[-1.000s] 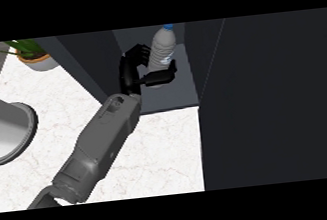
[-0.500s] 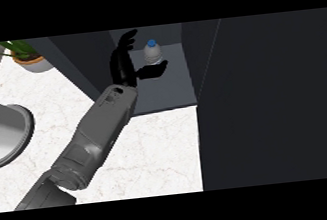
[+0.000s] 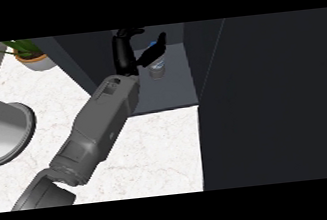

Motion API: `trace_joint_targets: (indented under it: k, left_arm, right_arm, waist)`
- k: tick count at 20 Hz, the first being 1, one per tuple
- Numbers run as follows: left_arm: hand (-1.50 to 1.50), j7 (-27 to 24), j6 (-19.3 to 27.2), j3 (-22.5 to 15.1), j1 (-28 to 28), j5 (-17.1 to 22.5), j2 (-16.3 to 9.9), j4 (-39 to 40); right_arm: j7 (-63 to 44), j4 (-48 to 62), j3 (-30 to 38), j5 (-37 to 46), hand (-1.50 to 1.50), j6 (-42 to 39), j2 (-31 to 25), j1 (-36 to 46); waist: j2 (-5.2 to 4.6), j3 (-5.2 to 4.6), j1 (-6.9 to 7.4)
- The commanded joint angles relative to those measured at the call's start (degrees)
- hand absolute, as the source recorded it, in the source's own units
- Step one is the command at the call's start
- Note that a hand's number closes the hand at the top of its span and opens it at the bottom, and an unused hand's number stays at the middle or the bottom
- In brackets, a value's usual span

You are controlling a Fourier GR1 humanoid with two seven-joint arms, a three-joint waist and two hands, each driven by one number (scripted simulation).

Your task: Pick up the bottled water, place it into the cabinet and close the cabinet

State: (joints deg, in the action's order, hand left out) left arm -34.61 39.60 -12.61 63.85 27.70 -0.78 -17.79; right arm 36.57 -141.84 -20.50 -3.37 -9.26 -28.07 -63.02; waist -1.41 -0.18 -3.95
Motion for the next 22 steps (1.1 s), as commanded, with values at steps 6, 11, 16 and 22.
trace_joint_targets:
  k: [6, 11, 16, 22]
  left_arm:
    - [1.5, -4.6, -13.89, 2.21, -1.11, 4.81, 0.77, -3.67]
    - [1.5, -4.02, -14.35, -3.15, -5.86, 8.59, 0.78, -9.4]
    - [1.5, -0.16, -23.07, -10.68, -12.07, 14.59, 0.78, -19.69]
    - [-1.5, 2.23, -22.82, -20.79, -24.75, 18.66, 0.78, -36.15]
  right_arm:
    - [-3.62, -7.04, -1.07, -1.38, -1.5, 0.03, -0.21, -2.89]
    - [-4.07, -8.64, -5.61, 4.55, -1.5, 0.93, 0.25, -4.8]
    - [-5.98, -7.9, -4.77, 2.27, -1.5, 1.71, 0.25, -0.57]
    - [-7.42, -7.77, -8.09, 4.95, -1.5, 5.0, 1.5, -1.54]
  waist:
    - [0.98, 0.1, 1.02]
    - [1.55, 0.07, 1.1]
    - [1.56, 0.04, 1.98]
    - [2.26, 0.03, 4.03]
